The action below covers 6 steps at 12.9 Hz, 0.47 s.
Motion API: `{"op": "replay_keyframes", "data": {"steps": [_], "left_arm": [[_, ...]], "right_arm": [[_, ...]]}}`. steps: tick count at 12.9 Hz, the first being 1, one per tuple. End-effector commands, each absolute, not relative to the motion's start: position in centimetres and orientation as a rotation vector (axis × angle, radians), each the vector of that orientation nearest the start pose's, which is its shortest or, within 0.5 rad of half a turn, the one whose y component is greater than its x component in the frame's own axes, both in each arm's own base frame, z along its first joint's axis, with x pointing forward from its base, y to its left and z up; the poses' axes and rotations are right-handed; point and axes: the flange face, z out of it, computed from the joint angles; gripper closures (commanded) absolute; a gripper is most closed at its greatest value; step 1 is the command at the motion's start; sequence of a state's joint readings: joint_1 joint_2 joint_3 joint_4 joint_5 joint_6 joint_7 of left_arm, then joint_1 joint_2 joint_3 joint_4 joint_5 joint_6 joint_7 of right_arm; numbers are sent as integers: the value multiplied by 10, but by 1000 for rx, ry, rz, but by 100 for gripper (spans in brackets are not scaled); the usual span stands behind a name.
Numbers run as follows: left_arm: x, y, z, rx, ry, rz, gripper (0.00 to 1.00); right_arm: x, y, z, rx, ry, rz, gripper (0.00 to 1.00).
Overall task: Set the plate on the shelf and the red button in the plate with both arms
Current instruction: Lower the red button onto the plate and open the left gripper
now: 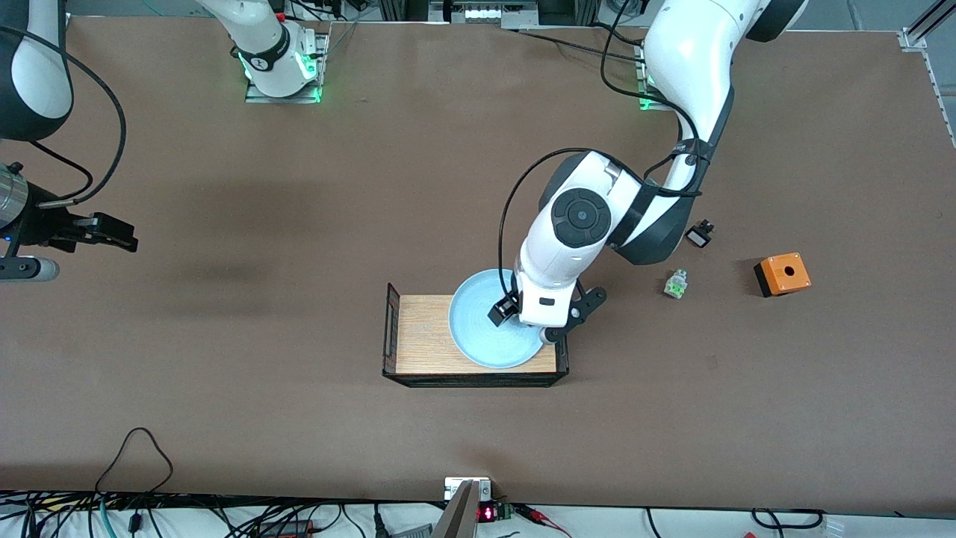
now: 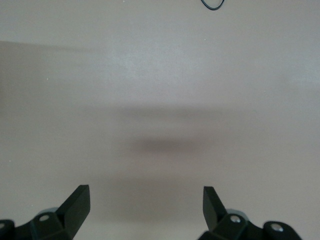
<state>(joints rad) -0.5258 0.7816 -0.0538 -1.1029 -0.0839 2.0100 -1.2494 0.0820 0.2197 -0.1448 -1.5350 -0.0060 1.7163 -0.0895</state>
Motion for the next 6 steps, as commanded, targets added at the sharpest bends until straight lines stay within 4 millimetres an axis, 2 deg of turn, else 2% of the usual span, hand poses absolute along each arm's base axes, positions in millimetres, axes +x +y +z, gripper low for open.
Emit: {"op": "replay_keyframes", "data": {"steps": [1, 4, 6], "left_arm": [[646, -415, 384, -3078, -1083, -26, 0], [640, -413, 397, -3054, -1047, -31, 0], [640, -410, 411, -3062, -1048, -55, 0]], "right_arm": [[631, -28, 529, -3167, -68, 46, 0], [634, -29, 522, -3172, -50, 56, 0], [635, -33, 525, -3172, -35, 44, 0]]}}
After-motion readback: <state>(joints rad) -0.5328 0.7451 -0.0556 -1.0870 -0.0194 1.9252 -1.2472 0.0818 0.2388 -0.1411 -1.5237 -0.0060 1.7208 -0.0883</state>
